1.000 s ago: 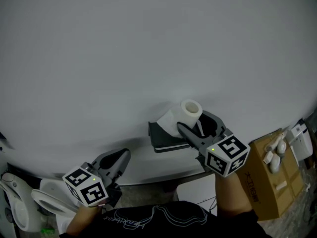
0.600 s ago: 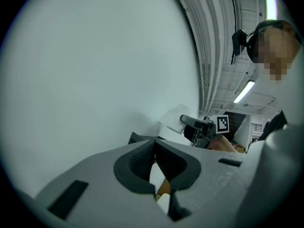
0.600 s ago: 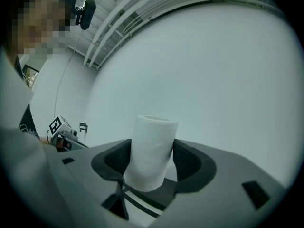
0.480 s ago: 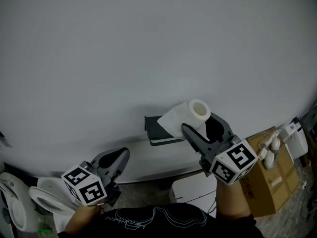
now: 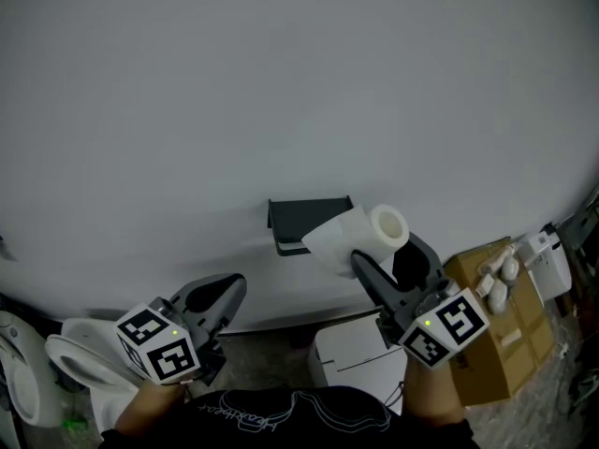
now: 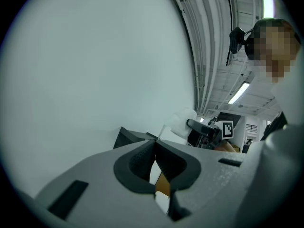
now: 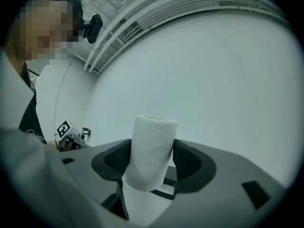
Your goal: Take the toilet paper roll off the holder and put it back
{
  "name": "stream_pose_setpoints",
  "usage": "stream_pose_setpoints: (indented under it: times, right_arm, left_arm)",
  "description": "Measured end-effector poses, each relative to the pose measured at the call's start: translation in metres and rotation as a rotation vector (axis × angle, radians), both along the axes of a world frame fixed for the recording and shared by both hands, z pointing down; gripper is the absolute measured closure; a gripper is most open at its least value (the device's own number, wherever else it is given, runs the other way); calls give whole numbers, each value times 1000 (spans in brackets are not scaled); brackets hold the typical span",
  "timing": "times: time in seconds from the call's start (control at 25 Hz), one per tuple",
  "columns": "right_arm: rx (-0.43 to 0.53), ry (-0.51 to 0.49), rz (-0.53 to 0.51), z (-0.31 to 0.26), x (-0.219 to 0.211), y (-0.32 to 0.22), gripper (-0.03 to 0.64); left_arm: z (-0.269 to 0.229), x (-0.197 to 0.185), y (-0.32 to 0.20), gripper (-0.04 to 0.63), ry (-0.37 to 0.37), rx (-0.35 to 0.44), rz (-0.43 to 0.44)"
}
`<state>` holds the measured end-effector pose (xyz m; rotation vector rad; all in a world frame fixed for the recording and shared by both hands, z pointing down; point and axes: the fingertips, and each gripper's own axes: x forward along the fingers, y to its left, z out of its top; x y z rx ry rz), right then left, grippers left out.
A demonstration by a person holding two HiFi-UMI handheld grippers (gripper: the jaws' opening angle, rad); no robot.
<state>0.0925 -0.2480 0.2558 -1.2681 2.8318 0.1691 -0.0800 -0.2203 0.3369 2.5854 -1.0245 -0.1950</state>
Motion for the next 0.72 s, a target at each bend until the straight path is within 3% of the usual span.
stream_pose_setpoints:
  times: [0.72]
  right_arm:
    - [-133,22,-40,81,-3,30,341]
  left_arm:
    - [9,10,19,591,-23,-22,-2]
